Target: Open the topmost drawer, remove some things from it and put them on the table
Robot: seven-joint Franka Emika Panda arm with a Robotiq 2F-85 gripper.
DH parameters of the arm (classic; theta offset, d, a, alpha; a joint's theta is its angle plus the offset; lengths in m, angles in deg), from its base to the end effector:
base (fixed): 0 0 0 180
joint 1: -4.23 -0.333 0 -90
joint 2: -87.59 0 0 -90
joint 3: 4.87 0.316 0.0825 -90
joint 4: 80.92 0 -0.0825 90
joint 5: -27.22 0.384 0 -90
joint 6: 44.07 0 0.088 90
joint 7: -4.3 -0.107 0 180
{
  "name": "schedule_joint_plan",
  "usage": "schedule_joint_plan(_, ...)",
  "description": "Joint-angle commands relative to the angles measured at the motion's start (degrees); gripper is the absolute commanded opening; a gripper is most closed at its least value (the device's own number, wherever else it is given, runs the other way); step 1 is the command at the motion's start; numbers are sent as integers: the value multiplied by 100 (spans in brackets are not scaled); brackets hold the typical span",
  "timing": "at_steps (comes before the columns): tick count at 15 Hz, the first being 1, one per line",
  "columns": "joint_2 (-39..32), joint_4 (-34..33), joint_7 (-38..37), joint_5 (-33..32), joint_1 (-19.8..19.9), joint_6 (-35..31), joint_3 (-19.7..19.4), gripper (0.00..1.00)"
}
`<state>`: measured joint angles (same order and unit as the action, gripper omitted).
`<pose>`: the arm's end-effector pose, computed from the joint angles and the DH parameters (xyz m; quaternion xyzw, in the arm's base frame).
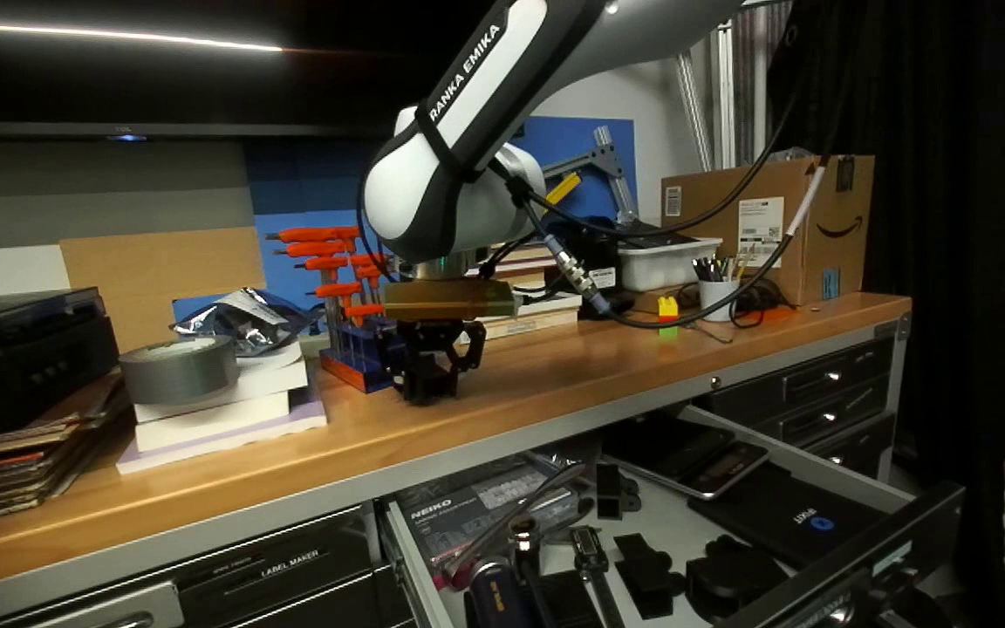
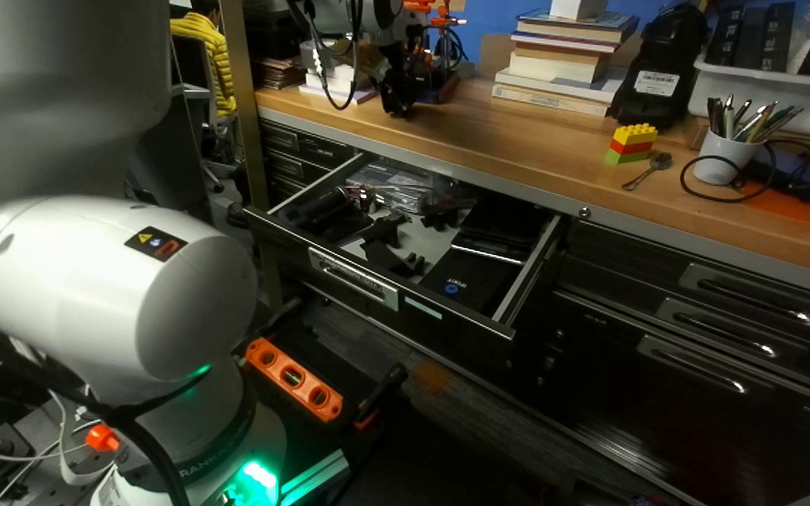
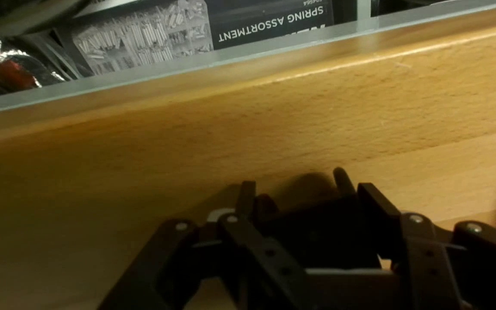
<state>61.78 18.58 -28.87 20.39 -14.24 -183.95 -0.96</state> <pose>0.6354 0.2560 0.3461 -0.9897 0.0583 -0.1266 0.0332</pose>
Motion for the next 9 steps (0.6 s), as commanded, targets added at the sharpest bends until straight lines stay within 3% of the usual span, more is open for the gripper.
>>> schedule_joint_plan(1,-294,-564,-195,-254,-218,366,-236,36)
schedule_joint_plan(3,-377,-709,-206,-336,-265,540,-291,36)
schedule_joint_plan(4,-404,-774,-219,-363,-279,640,-311,86)
schedule_joint_plan(5,-425,-832,-213,-361,-281,726,-312,87)
schedule_joint_plan(7,-435,-901,-186,-329,-265,932,-309,99)
schedule_joint_plan(9,-374,-906,-156,-292,-230,1110,-301,100)
